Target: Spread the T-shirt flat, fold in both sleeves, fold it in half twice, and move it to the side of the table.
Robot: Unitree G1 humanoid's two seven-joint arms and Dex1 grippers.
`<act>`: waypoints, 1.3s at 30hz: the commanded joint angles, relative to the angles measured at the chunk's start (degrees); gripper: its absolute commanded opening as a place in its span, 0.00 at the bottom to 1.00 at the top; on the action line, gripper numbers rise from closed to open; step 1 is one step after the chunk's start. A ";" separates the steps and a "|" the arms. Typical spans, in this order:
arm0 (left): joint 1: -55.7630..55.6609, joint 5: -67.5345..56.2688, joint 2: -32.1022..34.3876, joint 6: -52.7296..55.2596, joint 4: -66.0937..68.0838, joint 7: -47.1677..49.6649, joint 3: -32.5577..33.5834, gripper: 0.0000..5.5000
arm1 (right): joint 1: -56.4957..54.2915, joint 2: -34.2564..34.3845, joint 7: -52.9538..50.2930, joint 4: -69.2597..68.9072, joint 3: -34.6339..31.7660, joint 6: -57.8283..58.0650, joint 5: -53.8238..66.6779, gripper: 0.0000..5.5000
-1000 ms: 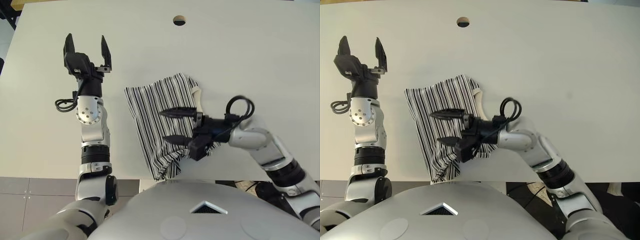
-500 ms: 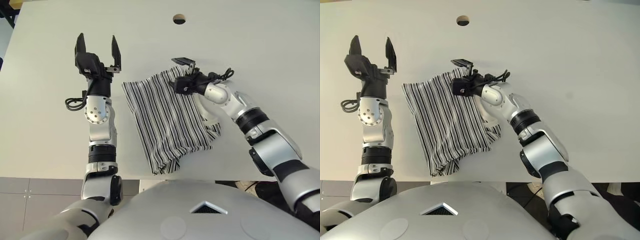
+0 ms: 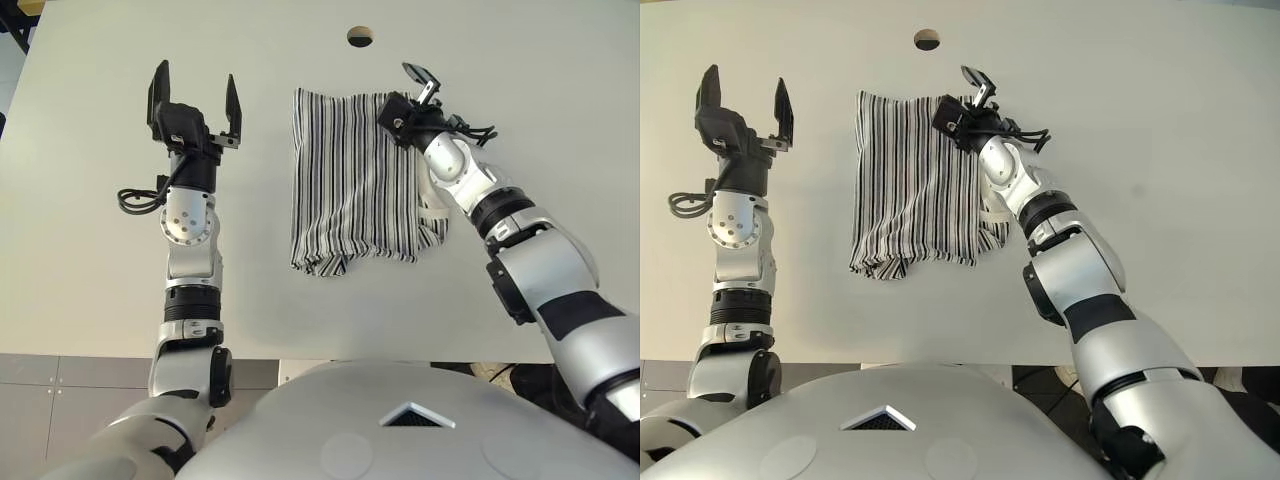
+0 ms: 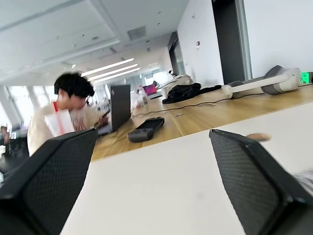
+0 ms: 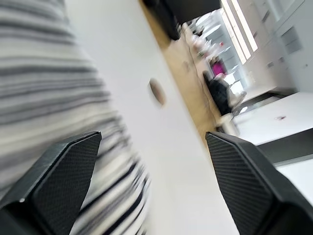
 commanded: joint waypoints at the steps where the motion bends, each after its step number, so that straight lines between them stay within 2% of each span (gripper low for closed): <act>1: 5.78 11.23 10.37 -8.09 -4.29 -3.70 -3.39 0.77 | 15.51 -14.17 6.02 -32.82 -6.05 -9.05 5.56 0.72; 3: 9.71 18.61 17.54 -11.99 -7.38 -6.36 -5.23 0.77 | 26.09 -24.35 13.56 -47.17 -7.96 -10.94 8.99 0.72; 6: 16.34 21.27 24.75 -14.24 -12.09 -12.71 -7.43 0.77 | 38.00 -36.69 21.99 -53.48 -8.31 -12.70 10.11 0.72; 8: 20.50 19.70 27.91 -14.20 -15.55 -15.92 -7.62 0.77 | 42.94 -41.84 25.51 -54.47 -9.23 -11.75 9.10 0.72; 11: 27.04 18.80 32.82 -13.37 -19.41 -20.22 -7.45 0.77 | 45.41 -45.90 27.75 -54.13 -10.09 -10.60 4.35 0.72; 15: 29.89 18.72 36.02 -12.80 -19.62 -24.13 -9.32 0.77 | 44.78 -45.90 32.14 -55.65 -7.35 -9.93 -0.02 0.72; 22: 21.45 18.36 32.33 -14.29 -16.23 -28.25 -19.78 0.77 | 41.53 -41.26 38.90 -55.42 2.03 -13.38 -4.44 0.72; 29: 17.57 17.53 31.99 -15.23 -14.68 -29.93 -25.30 0.77 | 41.22 -42.08 40.69 -58.68 3.17 -13.94 -3.35 0.72; 37: 11.00 17.61 30.13 -17.17 -7.37 -29.95 -29.43 0.77 | 36.00 -36.48 38.61 -52.25 5.01 -13.90 -5.04 0.72; 39: 9.93 17.99 29.95 -17.73 -5.84 -29.47 -29.95 0.72 | 35.62 -36.02 38.59 -50.81 5.79 -14.59 -5.39 0.72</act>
